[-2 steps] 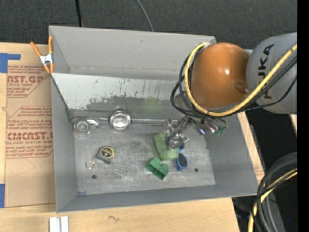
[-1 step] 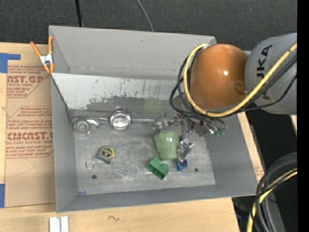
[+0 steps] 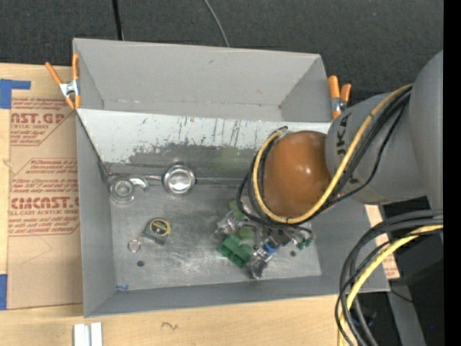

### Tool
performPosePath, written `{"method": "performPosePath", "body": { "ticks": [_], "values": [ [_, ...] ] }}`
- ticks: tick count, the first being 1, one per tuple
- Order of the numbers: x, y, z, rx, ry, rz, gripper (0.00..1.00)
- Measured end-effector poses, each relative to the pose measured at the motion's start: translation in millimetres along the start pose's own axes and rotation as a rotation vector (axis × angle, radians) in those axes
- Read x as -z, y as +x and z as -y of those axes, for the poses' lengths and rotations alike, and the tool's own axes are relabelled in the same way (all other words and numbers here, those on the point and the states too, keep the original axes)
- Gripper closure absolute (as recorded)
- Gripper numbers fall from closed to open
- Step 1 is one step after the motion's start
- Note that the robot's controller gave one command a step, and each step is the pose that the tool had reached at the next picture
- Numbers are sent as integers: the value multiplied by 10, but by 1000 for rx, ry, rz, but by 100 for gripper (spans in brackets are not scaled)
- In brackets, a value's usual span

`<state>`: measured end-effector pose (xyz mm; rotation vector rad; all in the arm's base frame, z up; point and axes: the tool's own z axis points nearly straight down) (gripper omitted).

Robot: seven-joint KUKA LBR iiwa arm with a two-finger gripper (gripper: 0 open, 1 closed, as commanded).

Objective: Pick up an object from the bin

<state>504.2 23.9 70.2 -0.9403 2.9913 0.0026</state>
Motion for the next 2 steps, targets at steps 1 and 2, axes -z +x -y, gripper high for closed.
{"method": "performPosePath", "body": {
  "ticks": [1,2],
  "values": [
    [24,3,3,0,0,-3,100],
    [1359,306,411,454,2,-2,100]
  ]
}}
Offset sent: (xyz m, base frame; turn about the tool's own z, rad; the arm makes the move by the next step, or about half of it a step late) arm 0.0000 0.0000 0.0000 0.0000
